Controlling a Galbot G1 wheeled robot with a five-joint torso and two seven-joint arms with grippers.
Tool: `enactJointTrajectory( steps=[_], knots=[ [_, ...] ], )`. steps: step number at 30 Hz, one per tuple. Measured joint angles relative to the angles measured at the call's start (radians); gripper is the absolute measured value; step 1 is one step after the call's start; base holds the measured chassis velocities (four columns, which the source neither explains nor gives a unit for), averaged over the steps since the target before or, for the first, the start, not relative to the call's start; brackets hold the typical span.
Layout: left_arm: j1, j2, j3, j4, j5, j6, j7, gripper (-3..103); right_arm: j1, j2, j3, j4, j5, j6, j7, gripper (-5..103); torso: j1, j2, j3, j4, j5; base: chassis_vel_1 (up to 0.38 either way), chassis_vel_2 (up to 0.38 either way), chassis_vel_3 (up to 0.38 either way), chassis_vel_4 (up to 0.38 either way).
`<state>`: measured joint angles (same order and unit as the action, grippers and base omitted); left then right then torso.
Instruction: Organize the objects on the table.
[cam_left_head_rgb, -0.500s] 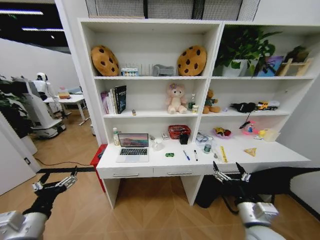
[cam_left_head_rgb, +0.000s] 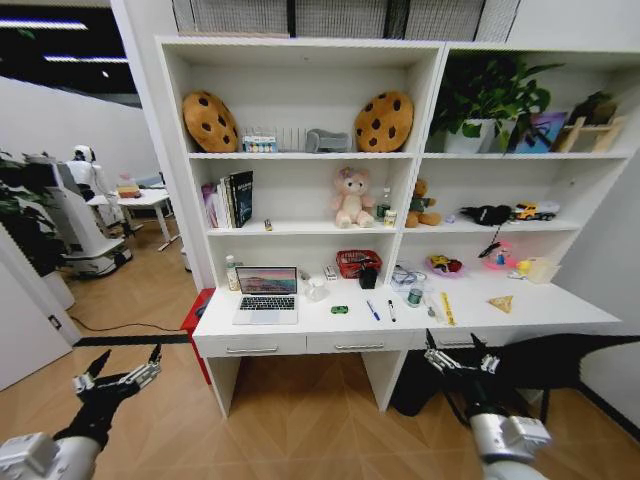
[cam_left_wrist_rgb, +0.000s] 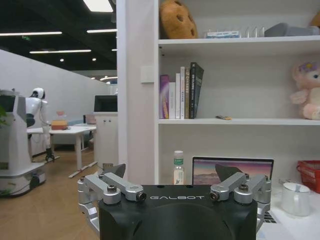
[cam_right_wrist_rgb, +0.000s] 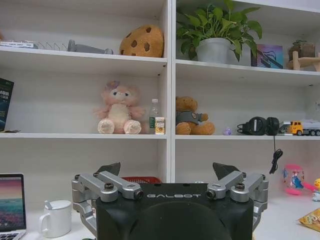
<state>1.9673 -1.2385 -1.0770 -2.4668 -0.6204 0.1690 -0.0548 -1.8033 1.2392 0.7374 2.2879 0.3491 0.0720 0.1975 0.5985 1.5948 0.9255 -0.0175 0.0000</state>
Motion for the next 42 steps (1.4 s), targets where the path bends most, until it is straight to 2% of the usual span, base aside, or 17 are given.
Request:
enactJointTrajectory(
  steps=[4, 24, 32, 42],
  knots=[
    [-0.003, 0.0, 0.009, 0.0, 0.01, -0.007, 0.027, 98, -0.005, -0.009, 0.0, 0.001, 0.008, 0.0, -0.011, 100, 0.0, 0.0, 0.0, 0.0, -0.0001, 0.0, 0.0, 0.0, 0.0],
    [-0.011, -0.003, 0.001, 0.01, 0.013, -0.008, 0.013, 98, -0.003, -0.009, -0.004, -0.013, 0.013, 0.017, -0.007, 100, 0.0, 0.0, 0.0, 0.0, -0.0001, 0.0, 0.0, 0.0, 0.0],
    [-0.013, -0.015, 0.004, 0.005, 0.012, -0.007, 0.013, 98, 0.0, -0.012, -0.006, -0.011, 0.018, -0.037, -0.006, 100, 0.0, 0.0, 0.0, 0.0001, 0.0, 0.0, 0.0, 0.0, 0.0],
    [-0.015, -0.027, 0.019, 0.002, 0.025, -0.006, 0.013, 98, 0.001, -0.016, 0.001, -0.018, 0.017, -0.04, 0.004, 100, 0.0, 0.0, 0.0, 0.0001, 0.0, -0.007, 0.007, 0.008, -0.007]
  ],
)
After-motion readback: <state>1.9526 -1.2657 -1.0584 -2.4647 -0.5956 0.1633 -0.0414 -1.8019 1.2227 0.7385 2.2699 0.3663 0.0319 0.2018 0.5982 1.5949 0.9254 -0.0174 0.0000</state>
